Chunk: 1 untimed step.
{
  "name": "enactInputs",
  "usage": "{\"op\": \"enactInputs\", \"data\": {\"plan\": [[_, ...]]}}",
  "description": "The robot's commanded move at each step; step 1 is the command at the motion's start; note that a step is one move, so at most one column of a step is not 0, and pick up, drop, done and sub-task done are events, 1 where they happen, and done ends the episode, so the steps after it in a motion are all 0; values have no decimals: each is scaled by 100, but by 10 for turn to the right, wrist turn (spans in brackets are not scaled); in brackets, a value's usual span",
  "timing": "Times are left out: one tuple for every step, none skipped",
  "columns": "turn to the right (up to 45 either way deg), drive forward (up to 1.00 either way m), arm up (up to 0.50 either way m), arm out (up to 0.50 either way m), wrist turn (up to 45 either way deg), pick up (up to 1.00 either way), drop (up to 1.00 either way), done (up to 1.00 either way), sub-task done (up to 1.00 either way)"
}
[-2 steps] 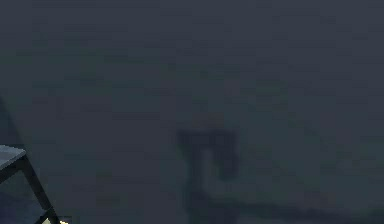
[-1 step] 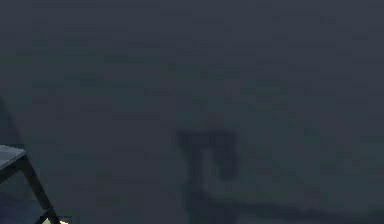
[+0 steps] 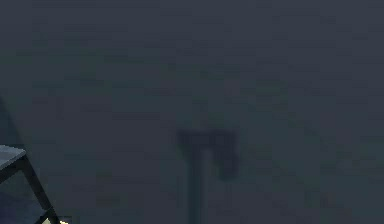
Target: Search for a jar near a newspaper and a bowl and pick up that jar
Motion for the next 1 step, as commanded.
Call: {"op": "enactInputs", "data": {"plan": [[0,0,0,0,0,100,0,0,0]]}}
